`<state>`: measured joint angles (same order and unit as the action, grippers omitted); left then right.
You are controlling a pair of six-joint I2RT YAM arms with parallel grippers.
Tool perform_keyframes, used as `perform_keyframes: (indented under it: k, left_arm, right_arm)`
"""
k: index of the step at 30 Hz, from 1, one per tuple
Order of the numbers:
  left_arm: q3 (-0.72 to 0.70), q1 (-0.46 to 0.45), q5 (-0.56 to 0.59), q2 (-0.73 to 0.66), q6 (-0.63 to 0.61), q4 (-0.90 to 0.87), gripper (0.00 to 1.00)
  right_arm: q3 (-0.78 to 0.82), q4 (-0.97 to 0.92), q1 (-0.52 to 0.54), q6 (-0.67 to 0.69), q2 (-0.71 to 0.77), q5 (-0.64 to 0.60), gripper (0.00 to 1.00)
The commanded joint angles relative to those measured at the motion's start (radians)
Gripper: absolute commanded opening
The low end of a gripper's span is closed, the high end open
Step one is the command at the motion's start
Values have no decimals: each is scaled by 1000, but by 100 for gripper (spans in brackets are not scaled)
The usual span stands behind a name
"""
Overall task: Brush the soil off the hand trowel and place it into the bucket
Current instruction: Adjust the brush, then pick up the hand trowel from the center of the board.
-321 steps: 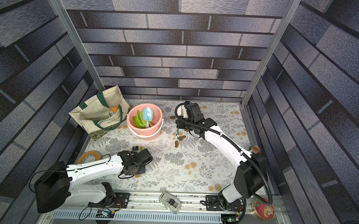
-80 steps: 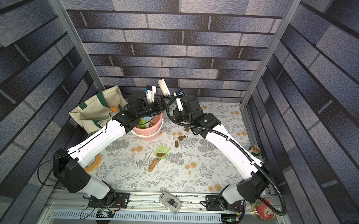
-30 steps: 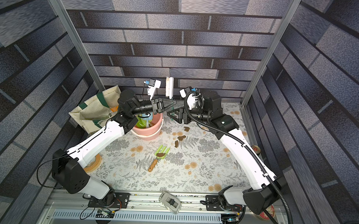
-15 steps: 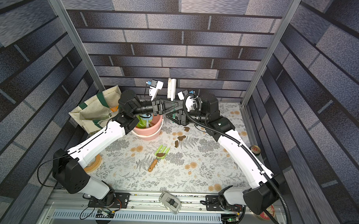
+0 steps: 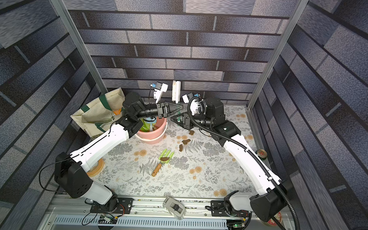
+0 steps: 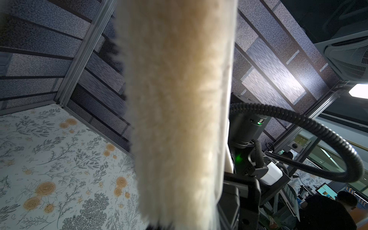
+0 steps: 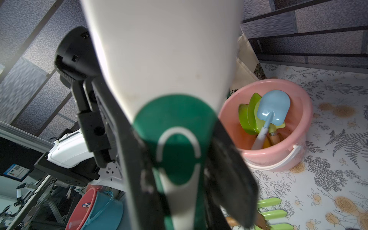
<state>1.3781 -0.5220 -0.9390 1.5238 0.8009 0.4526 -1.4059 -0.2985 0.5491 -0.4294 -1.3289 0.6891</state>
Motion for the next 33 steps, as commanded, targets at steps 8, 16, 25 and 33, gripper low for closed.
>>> perform_keyframes:
  k: [8, 16, 25, 33]
  left_arm:
    - [-33, 19, 337, -189, -361, -562, 80]
    - [-211, -143, 798, -310, -533, -1111, 81]
    - [-619, -418, 1169, -388, -314, -1097, 77]
    - [-669, -463, 1133, -254, -355, -1000, 70]
  right_arm:
    - [-97, -333, -5, 122, -58, -333, 0]
    - [-71, -493, 9, 179, -130, -550, 0]
    - [59, -541, 75, 175, -129, -595, 0]
    - [114, -529, 84, 161, -119, -550, 0]
